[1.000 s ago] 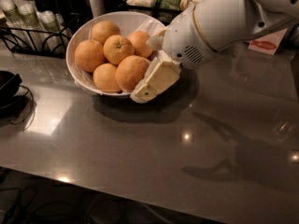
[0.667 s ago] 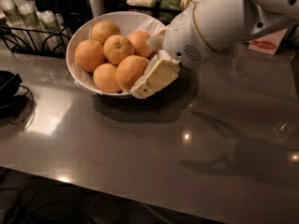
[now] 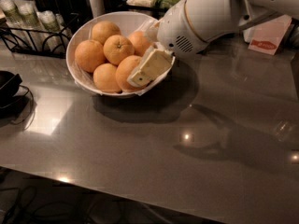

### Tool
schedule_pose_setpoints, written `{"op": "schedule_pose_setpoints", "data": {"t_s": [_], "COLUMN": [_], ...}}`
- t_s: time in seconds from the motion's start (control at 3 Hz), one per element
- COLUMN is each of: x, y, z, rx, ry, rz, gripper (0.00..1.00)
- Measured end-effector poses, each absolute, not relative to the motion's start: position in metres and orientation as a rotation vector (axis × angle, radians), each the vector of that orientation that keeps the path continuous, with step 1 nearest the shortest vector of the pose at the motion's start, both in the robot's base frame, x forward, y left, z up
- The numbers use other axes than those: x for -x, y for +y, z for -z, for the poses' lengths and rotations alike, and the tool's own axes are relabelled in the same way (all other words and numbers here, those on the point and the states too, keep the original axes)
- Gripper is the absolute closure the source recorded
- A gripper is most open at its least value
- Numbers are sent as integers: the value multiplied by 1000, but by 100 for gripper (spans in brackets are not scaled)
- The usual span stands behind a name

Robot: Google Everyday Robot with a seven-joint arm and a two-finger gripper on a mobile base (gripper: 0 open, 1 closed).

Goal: Pick orange from white bowl

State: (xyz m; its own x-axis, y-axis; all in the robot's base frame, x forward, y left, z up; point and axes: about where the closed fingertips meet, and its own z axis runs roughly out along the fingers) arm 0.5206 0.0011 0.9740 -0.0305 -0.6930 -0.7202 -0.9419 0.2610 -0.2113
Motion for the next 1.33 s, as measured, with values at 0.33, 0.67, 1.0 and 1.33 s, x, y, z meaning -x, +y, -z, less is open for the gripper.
{"op": "schedule_pose_setpoints", "data": {"t_s": [0.33, 0.67, 1.0, 1.33], "x": [-521, -522, -532, -543], "y": [1, 1, 1, 5], "z": [-974, -969, -953, -943], "rx": [1496, 1489, 1474, 1471], "ry": [1786, 1802, 1838, 1853], "rz": [-421, -413, -365, -331], "gripper": [21, 23, 27, 24]}}
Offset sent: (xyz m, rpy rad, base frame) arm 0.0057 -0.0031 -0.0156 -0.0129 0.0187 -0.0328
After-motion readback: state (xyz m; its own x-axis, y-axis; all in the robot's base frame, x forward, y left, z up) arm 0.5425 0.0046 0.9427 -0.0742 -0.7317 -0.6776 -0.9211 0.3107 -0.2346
